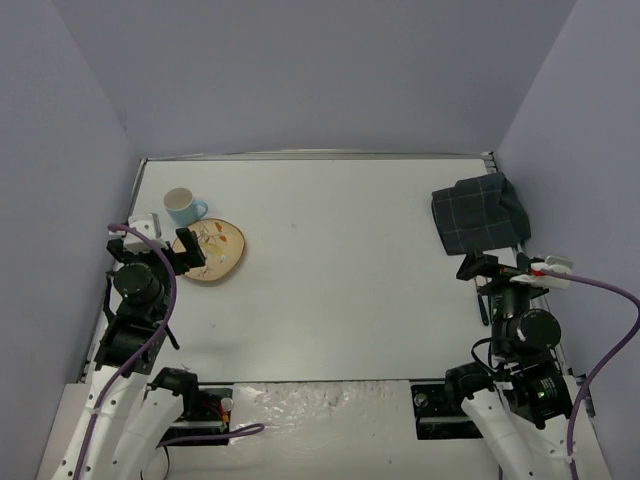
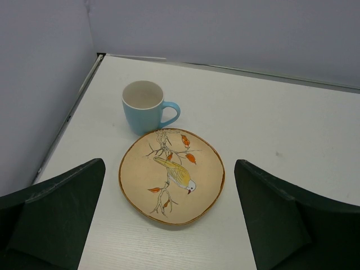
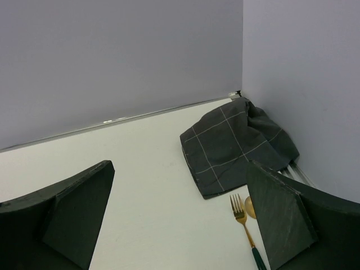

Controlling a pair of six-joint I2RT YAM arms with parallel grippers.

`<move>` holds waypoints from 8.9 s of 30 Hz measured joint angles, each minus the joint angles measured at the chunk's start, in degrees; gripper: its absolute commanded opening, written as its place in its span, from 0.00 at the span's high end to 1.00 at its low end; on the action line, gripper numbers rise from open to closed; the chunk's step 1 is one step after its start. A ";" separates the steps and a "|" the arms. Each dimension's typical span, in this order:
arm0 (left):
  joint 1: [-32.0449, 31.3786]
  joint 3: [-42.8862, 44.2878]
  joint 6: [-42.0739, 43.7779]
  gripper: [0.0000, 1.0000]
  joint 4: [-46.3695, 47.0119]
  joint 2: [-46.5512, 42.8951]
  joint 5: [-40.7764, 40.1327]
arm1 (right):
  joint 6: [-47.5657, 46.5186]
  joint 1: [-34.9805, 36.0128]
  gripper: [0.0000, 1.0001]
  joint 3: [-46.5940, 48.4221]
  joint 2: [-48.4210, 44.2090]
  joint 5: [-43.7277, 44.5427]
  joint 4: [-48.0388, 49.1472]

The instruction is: Set the dinner table for one person

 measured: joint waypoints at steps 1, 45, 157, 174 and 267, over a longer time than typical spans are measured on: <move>0.00 0.00 0.01 0.03 0.00 -0.06 -0.05 | 0.10 0.00 0.00 0.16 0.34 0.00 0.00; 0.00 0.00 -0.89 0.03 -0.44 -0.83 -1.94 | 27.40 -18.53 0.28 30.88 97.73 -7.12 2.84; -20.21 57.88 -10.70 1.00 3.14 97.31 13.70 | 19.70 -3.80 1.00 5.09 74.99 -21.68 11.27; -16.43 42.67 -17.82 0.15 -4.04 77.84 8.50 | 19.87 -4.55 1.00 0.81 66.85 -21.16 3.62; -5.42 35.54 4.95 1.00 10.65 28.81 21.78 | 12.34 -4.48 1.00 25.14 24.66 -26.39 -10.98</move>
